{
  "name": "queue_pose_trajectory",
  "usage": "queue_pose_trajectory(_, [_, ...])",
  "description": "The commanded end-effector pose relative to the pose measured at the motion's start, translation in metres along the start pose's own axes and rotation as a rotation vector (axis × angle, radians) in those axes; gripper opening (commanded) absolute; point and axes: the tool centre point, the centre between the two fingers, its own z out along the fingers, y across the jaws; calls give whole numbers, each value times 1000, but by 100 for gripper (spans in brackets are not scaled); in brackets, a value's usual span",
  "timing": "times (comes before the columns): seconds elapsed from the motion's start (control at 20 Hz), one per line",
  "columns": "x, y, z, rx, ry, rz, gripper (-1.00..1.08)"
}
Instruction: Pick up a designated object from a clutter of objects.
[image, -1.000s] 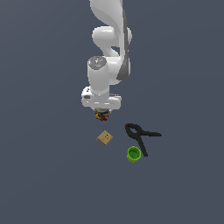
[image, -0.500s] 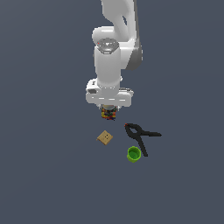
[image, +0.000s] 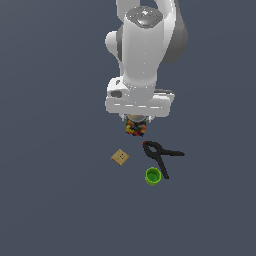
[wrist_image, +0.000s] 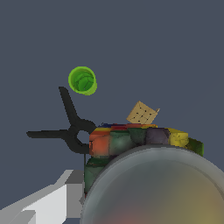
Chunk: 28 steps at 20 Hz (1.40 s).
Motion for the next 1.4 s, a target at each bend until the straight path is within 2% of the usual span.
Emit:
queue_pose_trajectory(0.0, [11,-11,-20,1,2,1,-100])
queue_pose_trajectory(0.7, [60,-61,-100,3,2,0,-100])
queue_pose_trajectory(1.35, [83,-82,-133,3,2,0,-100])
